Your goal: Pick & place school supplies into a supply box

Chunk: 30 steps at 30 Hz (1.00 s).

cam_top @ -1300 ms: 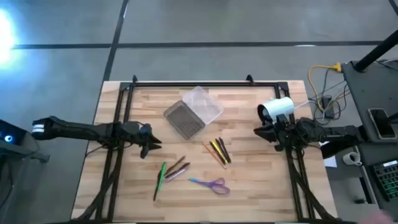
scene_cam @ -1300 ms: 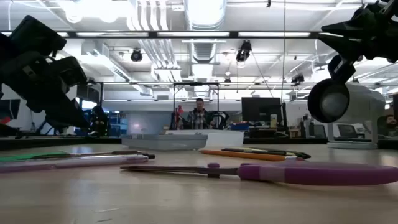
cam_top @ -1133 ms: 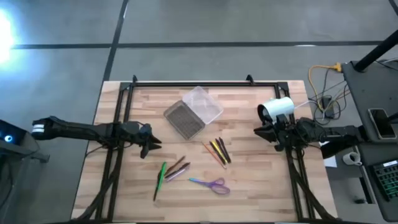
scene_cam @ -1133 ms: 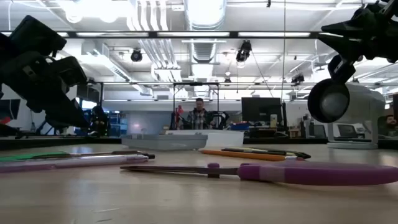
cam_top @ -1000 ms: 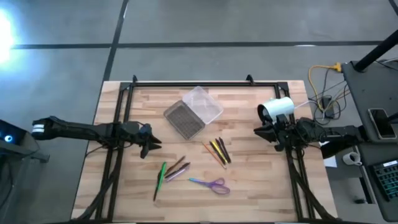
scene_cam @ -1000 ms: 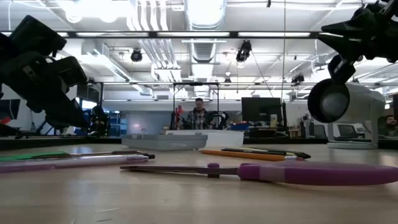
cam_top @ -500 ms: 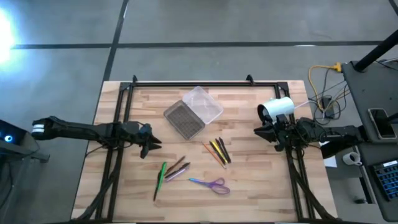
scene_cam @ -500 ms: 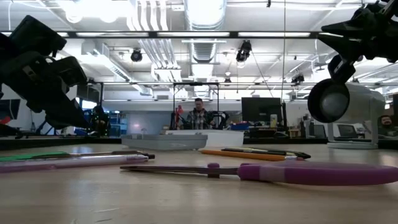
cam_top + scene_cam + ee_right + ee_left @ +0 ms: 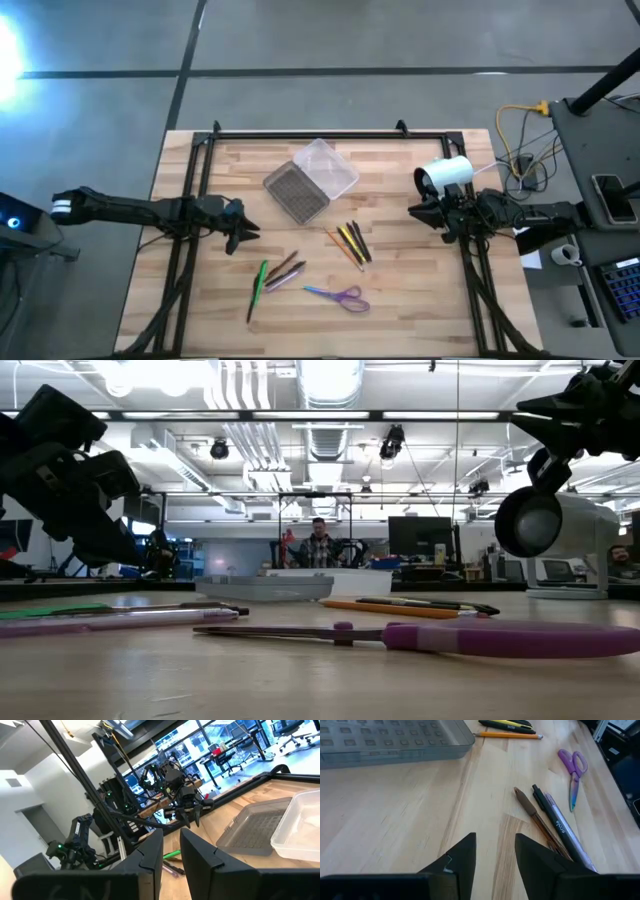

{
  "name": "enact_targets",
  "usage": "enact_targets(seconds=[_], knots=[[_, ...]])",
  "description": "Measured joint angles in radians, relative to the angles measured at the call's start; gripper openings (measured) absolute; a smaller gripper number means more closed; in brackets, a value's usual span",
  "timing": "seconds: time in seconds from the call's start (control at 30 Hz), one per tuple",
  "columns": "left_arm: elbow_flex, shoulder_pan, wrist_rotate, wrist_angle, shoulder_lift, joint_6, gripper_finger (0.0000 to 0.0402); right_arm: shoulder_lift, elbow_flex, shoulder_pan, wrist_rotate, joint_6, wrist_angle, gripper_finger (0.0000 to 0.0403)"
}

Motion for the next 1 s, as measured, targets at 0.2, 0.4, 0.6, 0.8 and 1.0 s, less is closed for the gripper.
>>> enact_targets(seconds=[0.2, 0.4, 0.6, 0.8, 1.0], knots=[[0.0, 0.0, 0.0, 0.0, 0.0, 0.0, 0.012, 0.0, 0.0, 0.0, 0.0, 0.0, 0.002, 0.0059], [0.0, 0.0, 0.0, 0.0, 0.0, 0.0, 0.012, 0.0, 0.0, 0.0, 0.065, 0.063, 0.048, 0.0059], [0.0, 0.0, 0.0, 0.0, 0.0, 0.0, 0.012, 0.004, 0.0, 0.0, 0.158, 0.552, 0.062, 0.0059], [0.0, 0.0, 0.0, 0.0, 0.0, 0.0, 0.012, 0.085, 0.0, 0.001, 0.162, 0.513, 0.156, 0.0059], [0.0, 0.0, 0.0, 0.0, 0.0, 0.0, 0.012, 0.29, 0.164, 0.002, 0.081, 0.508, 0.189, 0.0059]])
